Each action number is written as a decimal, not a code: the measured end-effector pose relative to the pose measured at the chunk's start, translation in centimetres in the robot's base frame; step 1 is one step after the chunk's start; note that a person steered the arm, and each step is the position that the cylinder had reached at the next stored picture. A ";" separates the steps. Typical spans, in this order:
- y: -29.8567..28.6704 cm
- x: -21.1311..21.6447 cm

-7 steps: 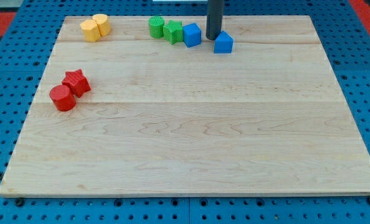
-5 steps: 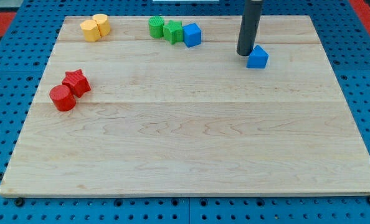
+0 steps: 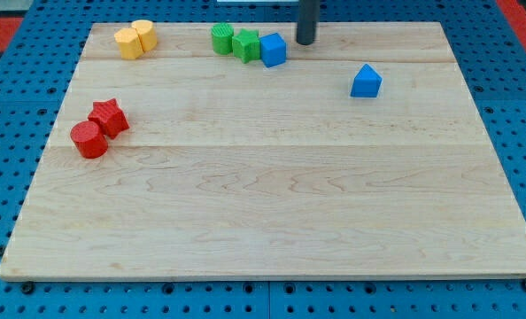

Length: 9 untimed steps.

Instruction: Separate the blue cube and green star from each other

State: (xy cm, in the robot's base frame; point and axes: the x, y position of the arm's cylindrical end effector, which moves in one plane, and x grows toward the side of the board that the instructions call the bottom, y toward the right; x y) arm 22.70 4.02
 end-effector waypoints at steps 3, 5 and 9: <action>-6.9 1.8; -6.5 3.0; -6.3 7.6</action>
